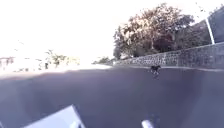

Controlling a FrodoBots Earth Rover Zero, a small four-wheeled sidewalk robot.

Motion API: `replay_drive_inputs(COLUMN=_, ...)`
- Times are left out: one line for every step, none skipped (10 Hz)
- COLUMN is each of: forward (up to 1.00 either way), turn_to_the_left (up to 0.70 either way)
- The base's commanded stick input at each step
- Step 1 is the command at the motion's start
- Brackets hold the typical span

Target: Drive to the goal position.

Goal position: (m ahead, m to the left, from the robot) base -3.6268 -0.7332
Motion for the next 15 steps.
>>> replay_drive_inputs(forward=0.70, turn_to_the_left=0.00)
replay_drive_inputs(forward=0.70, turn_to_the_left=0.00)
replay_drive_inputs(forward=0.70, turn_to_the_left=0.00)
replay_drive_inputs(forward=0.54, turn_to_the_left=0.00)
replay_drive_inputs(forward=0.29, turn_to_the_left=0.00)
replay_drive_inputs(forward=0.03, turn_to_the_left=0.00)
replay_drive_inputs(forward=0.00, turn_to_the_left=0.00)
replay_drive_inputs(forward=0.00, turn_to_the_left=0.00)
replay_drive_inputs(forward=0.00, turn_to_the_left=0.70)
replay_drive_inputs(forward=0.00, turn_to_the_left=0.70)
replay_drive_inputs(forward=0.00, turn_to_the_left=0.70)
replay_drive_inputs(forward=0.00, turn_to_the_left=0.70)
replay_drive_inputs(forward=0.00, turn_to_the_left=0.70)
replay_drive_inputs(forward=0.00, turn_to_the_left=0.70)
replay_drive_inputs(forward=0.00, turn_to_the_left=0.70)
